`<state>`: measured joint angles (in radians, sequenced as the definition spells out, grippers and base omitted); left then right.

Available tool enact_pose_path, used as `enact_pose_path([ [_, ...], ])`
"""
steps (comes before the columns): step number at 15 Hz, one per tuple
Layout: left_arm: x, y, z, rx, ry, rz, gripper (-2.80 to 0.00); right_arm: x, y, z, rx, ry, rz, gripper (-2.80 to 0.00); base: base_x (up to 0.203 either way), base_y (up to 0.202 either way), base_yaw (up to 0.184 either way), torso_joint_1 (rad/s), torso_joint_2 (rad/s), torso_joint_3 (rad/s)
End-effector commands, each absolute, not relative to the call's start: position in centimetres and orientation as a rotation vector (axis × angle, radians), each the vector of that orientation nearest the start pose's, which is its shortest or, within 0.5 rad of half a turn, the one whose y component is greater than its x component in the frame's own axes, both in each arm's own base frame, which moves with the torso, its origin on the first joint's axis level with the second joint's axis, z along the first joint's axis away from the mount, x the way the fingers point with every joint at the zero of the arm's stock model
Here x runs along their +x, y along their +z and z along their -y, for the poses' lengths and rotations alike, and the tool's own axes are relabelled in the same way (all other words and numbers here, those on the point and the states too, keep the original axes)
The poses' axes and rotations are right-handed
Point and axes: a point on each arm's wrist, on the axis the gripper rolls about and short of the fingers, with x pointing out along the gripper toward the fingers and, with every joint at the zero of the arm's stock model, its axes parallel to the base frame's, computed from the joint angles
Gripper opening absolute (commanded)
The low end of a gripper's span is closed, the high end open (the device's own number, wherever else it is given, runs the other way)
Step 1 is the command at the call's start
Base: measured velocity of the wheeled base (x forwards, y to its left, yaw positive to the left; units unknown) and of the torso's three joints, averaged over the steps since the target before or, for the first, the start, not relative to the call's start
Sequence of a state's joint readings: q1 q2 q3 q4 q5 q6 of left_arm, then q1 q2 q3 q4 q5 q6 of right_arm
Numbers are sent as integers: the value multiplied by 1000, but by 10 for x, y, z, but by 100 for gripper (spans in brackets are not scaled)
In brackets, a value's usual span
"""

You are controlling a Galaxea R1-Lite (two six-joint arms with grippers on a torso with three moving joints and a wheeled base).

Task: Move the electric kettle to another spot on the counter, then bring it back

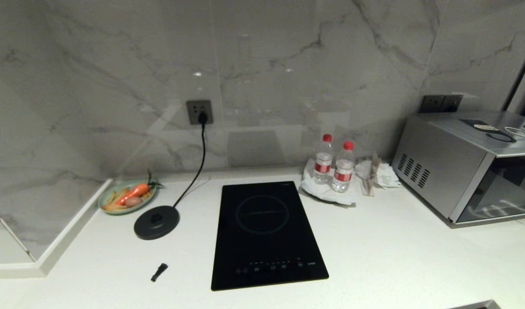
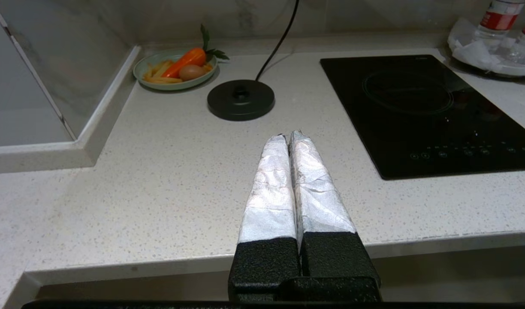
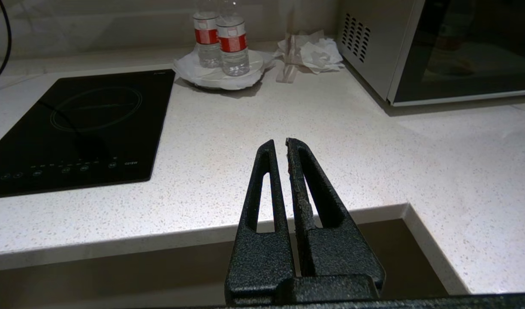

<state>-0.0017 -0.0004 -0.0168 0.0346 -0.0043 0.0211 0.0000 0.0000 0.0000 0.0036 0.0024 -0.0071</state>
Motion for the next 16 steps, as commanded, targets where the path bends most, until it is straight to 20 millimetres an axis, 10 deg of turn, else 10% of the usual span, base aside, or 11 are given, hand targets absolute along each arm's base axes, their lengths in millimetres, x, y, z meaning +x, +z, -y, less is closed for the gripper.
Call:
enact_pose_path([
  [1, -24, 77, 0, 21, -6, -18, -280, -23, 75, 0, -8, 3, -3, -280, 0, 0, 0, 0, 0, 0],
  [16, -24, 77, 0, 15, -4, -16, -280, -23, 75, 0, -8, 3, -5, -280, 0, 0, 0, -113, 277, 158],
])
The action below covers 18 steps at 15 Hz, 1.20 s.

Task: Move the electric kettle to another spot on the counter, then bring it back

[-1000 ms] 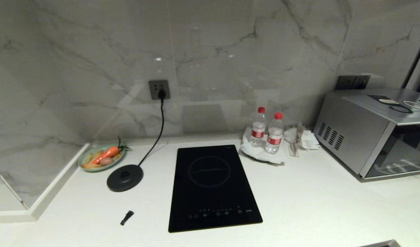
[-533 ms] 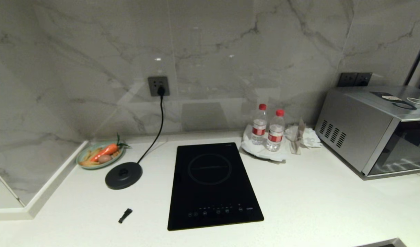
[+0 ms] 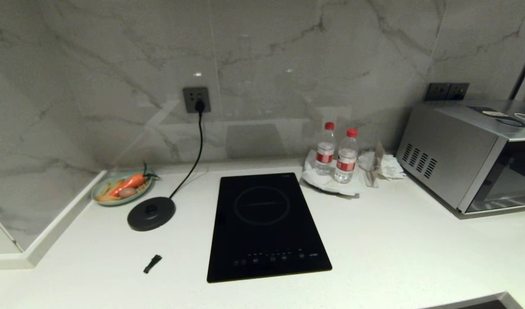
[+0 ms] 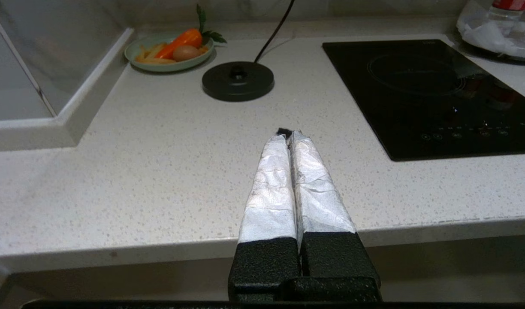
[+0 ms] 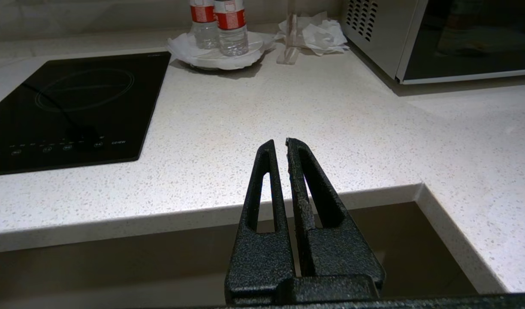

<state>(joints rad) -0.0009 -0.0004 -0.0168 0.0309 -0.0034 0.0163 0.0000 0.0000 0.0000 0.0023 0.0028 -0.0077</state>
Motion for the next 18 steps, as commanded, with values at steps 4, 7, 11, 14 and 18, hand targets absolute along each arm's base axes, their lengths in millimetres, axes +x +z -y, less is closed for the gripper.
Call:
enact_pose_path([
  [4, -24, 77, 0, -2, 2, -14, -280, -23, 75, 0, -8, 3, -2, -280, 0, 0, 0, -132, 335, 201],
  [7, -24, 77, 0, -2, 2, -15, -280, -23, 75, 0, -8, 3, -2, -280, 0, 0, 0, -128, 336, 209],
  [11, -24, 77, 0, -2, 2, -15, -280, -23, 75, 0, -8, 3, -2, -280, 0, 0, 0, -130, 355, 223],
  [14, -24, 77, 0, -2, 2, -14, -280, -23, 75, 0, -9, 3, -3, -280, 0, 0, 0, -144, 429, 277],
  [18, -24, 76, 0, -2, 2, -16, -280, -23, 75, 0, -8, 3, -2, -280, 0, 0, 0, -165, 541, 366],
])
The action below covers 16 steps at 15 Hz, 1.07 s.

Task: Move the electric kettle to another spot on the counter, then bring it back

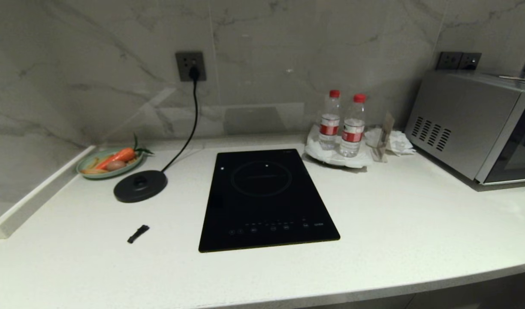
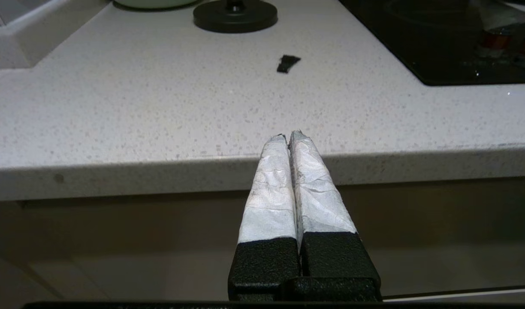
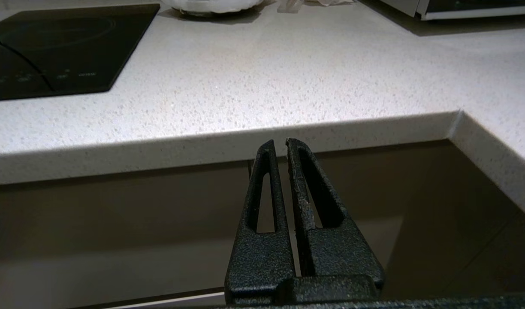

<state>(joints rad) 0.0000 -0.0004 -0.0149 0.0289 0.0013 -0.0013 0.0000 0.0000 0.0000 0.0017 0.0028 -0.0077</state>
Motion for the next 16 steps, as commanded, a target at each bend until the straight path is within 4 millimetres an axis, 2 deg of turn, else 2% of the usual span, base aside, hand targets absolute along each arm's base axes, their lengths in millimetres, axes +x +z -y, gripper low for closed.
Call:
enact_pose_path([
  [1, -24, 77, 0, -2, 2, -14, -280, -23, 75, 0, -8, 3, -2, -280, 0, 0, 0, -154, 540, 380],
  [8, -24, 76, 0, -2, 2, -15, -280, -23, 75, 0, -8, 3, -2, -280, 0, 0, 0, -119, 505, 388],
  [14, -24, 77, 0, -2, 2, -15, -280, -23, 75, 0, -8, 3, -2, -280, 0, 0, 0, -45, 453, 399],
  [16, -24, 77, 0, -2, 2, -14, -280, -23, 75, 0, -8, 3, -2, -280, 0, 0, 0, 1, 81, 67],
])
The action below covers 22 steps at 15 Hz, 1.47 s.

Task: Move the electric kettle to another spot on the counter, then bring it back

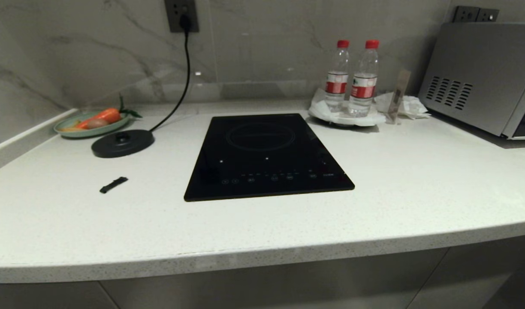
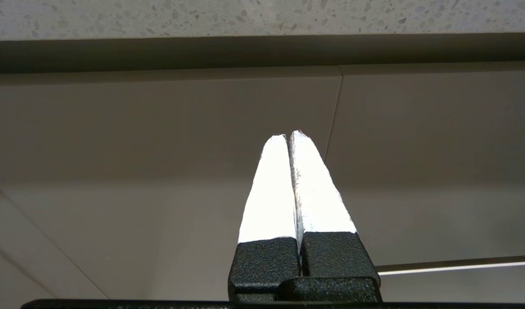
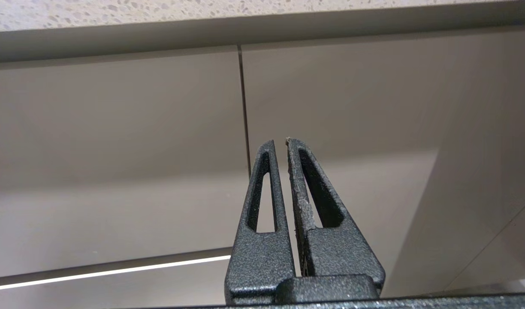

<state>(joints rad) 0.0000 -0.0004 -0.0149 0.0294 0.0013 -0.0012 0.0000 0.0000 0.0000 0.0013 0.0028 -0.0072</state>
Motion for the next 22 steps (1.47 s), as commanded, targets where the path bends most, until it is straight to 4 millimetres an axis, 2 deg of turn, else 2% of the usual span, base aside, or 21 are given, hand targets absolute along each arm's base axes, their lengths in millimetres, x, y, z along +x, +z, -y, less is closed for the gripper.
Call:
enact_pose_path([
  [1, -24, 77, 0, -2, 1, -14, -280, -23, 75, 0, -8, 3, -2, -280, 0, 0, 0, 0, 0, 0],
  [22, -24, 77, 0, -2, 1, -15, -280, -23, 75, 0, -9, 3, -2, -280, 0, 0, 0, -1, 20, 20],
])
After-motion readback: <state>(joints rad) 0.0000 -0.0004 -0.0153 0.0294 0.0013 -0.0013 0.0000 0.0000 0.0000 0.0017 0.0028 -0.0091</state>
